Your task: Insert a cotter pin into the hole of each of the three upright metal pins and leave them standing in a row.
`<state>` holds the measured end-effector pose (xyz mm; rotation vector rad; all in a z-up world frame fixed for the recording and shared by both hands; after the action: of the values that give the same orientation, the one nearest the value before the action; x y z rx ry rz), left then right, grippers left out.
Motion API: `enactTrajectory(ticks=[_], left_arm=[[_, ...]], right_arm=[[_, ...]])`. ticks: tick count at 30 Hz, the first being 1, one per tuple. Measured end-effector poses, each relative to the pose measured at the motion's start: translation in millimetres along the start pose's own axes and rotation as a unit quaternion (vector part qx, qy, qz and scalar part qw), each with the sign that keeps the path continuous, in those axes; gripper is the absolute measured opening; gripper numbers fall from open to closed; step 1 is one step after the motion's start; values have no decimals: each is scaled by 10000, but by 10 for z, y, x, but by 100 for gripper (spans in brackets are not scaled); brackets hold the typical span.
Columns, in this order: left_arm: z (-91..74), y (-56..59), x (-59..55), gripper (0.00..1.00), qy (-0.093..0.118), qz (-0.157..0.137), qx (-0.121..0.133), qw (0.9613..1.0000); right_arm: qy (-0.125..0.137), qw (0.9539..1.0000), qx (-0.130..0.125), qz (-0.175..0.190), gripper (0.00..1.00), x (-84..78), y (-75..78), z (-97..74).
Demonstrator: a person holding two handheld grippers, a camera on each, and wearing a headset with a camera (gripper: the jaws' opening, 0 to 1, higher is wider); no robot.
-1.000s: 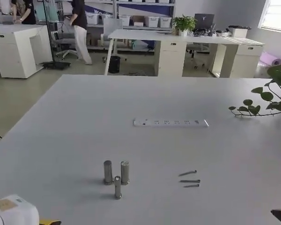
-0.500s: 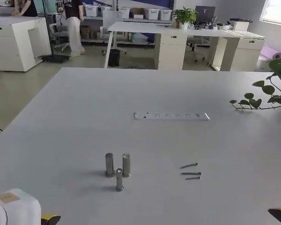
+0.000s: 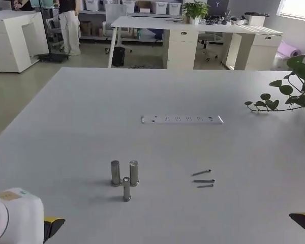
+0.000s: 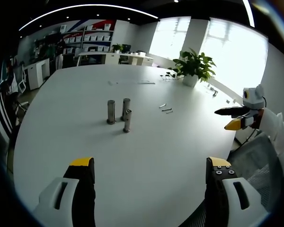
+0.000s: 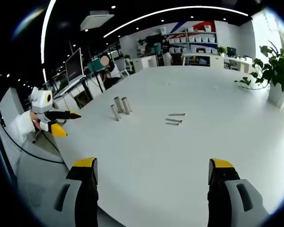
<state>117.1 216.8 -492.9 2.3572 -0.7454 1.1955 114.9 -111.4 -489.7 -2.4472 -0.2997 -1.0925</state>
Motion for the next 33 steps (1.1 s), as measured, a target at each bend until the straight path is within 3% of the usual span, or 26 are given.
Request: enactTrajectory(ticks=[8,11,19,23,25,29,33], left_arm=[[103,8,2,96,29,30,-201,9998],[149,-66,12,92,-25,133,-116,9998],[305,-216,44,82,-146,332,-224,9991],[372,-270,107,77,-129,494,-194,9985],[412,-322,148,73,-108,600,-32,9981],[530,-423,165,62,-323,856,71,9958],[665,-485,250,55,-149,935,96,9955]], right_arm=[[-92,10000,-18,-26,95,-10,-20,24],[-76,9999,21,-92,95,7,-24,34],[-69,9999,55,-137,95,22,-51,46],[-87,9999,19,-103,94,4,-53,33],[-83,9999,9,-94,94,-3,-52,25],[-58,9999,-31,-77,94,-8,-49,6],[-76,9999,-61,-62,94,-16,-45,-2]])
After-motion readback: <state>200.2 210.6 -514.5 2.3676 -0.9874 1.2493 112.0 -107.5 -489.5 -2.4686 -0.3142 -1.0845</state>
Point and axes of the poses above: the centre of the closed fingertips' face, and the gripper's own axes: z roughly forward along the fingers, y roughly to its right, x roughly out of its top, the point moved 7 cm from there along -z, roughly backward along the fingers, and after that the axes turned 10 degrees about z, right-handed, at the moved point
